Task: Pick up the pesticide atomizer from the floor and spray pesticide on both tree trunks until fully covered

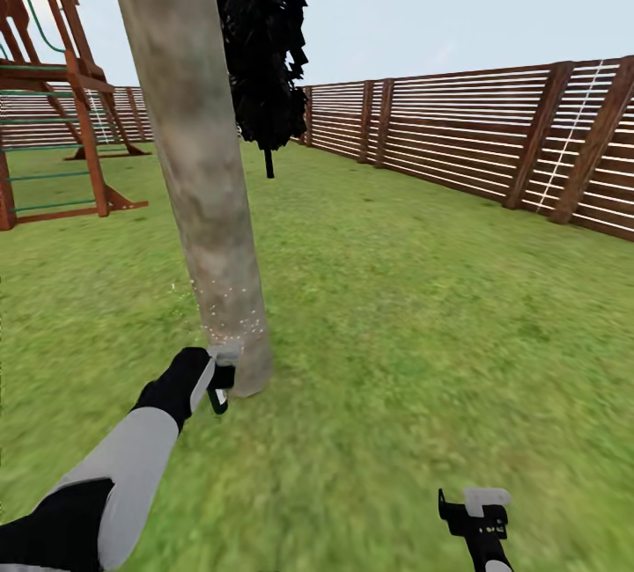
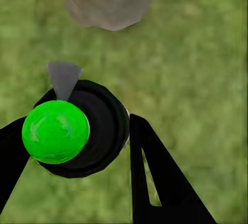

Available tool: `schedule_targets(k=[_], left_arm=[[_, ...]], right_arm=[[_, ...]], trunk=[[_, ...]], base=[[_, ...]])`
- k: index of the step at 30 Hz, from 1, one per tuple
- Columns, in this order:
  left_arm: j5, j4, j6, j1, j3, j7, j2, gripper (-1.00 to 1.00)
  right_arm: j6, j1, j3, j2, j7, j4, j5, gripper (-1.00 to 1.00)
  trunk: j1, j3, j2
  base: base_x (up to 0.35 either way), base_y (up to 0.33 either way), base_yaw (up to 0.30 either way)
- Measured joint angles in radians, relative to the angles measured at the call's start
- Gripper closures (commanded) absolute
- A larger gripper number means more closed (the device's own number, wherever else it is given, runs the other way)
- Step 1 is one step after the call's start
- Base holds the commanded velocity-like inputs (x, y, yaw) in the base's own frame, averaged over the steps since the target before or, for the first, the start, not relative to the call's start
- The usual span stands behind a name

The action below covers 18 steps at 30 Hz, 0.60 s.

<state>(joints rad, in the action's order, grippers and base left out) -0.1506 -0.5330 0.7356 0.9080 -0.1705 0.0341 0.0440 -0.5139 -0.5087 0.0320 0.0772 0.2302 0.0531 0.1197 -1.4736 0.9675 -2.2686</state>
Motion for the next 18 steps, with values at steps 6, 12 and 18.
schedule_targets(k=[6,12,18], left_arm=[[-0.029,-0.004,0.036,0.047,-0.001,-0.002,-0.051,1.00],[-0.013,-0.005,0.036,0.049,-0.002,-0.003,-0.077,1.00],[-0.015,-0.004,0.036,0.045,0.000,-0.003,-0.077,1.00]], right_arm=[[0.000,0.000,0.000,0.002,0.001,0.000,0.000,-1.00],[0.000,0.000,0.000,0.003,0.002,0.000,0.000,-1.00],[0.000,0.000,0.000,0.003,0.002,0.000,0.000,-1.00]], trunk=[[0.000,0.000,0.000],[0.000,0.000,0.000],[0.000,0.000,0.000]], base=[[0.000,0.000,0.004],[0.131,-0.143,0.000],[0.075,-0.259,0.000]])
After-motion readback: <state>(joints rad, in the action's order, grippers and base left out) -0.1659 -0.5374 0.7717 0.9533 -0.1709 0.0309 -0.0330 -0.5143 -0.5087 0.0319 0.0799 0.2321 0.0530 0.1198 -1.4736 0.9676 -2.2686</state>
